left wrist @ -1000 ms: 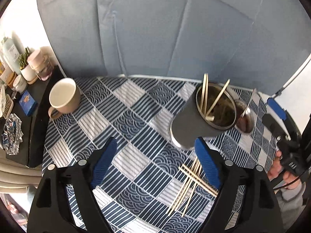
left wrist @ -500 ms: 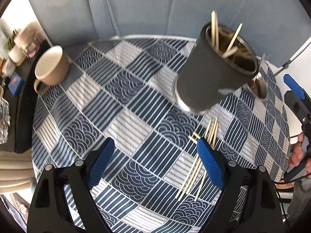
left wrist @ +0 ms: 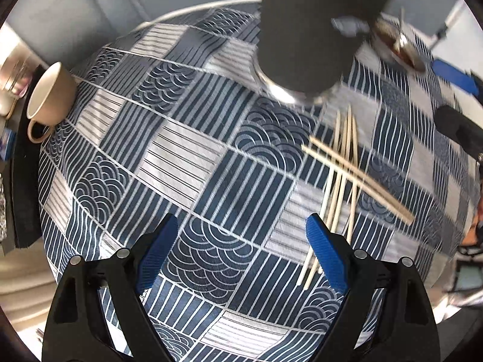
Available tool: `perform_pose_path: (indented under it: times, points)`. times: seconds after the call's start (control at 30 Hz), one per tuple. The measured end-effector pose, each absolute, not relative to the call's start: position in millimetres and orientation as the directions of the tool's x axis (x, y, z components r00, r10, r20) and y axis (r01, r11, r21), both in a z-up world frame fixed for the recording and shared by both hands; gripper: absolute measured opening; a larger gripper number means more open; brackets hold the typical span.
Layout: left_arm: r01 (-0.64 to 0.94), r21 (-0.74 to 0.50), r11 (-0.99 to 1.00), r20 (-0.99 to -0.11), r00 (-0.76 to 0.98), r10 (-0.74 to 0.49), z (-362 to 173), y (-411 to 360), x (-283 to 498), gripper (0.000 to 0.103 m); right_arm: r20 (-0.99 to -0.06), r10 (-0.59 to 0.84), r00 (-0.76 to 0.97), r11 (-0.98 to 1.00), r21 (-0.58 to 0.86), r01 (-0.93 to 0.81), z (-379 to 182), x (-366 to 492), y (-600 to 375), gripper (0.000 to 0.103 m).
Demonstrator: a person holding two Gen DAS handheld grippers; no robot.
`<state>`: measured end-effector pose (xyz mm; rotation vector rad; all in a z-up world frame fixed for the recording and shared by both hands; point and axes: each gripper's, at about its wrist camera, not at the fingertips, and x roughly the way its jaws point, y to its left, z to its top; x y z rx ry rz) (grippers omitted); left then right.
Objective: Organize utensils
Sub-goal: 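Move the right tool back toward the remaining chopsticks, then lower the left tool onto a chopstick and close while the right tool grasps another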
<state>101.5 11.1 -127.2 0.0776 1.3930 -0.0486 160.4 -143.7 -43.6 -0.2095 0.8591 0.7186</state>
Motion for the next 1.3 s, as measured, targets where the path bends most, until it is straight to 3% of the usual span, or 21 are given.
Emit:
perform_pose_path:
  times: [0.63,1.3]
  points:
    - [0.206,0.038,0.978,-0.997,0.068,0.024,-162,-18,100,0.085,-0.893,0.336,0.301,0.749,0.059,-0.660,-113,156,-141,0.086]
    - [0.225,0.034,0.974,-0.999,0.017,0.031,-196,-27,122,0.095,-0.936,0.213,0.278,0.711,-0.047,-0.702,-138,162,-133,0.086]
